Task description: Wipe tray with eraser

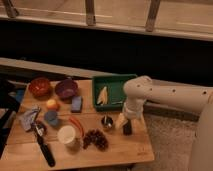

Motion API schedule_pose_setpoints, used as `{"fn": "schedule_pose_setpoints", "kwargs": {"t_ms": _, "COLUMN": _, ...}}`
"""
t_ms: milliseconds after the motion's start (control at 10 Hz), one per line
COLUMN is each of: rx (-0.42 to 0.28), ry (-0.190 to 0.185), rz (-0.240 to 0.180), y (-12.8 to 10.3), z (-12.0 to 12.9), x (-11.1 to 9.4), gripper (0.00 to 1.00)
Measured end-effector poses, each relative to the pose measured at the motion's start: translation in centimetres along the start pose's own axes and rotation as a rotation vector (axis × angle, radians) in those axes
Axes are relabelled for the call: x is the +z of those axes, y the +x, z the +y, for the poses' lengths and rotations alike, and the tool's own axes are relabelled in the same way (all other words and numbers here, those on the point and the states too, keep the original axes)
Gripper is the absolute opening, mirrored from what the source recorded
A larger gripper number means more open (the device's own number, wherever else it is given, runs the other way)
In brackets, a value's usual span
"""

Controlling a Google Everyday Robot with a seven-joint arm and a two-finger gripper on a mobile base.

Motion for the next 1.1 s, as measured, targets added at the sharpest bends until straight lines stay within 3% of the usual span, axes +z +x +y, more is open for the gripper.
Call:
{"fn": "schedule_pose_setpoints", "kwargs": {"t_ms": 400, "rx": 0.055, "ry": 0.021, "rz": -0.011, "y": -2.4, "z": -2.3, "x": 0.2, "gripper": 0.80}}
{"fn": "schedule_pose_setpoints", "kwargs": {"t_ms": 1100, "rx": 0.060, "ry": 0.054, "rz": -0.008, "y": -4.8, "z": -0.8, "x": 2.7, "gripper": 0.80}}
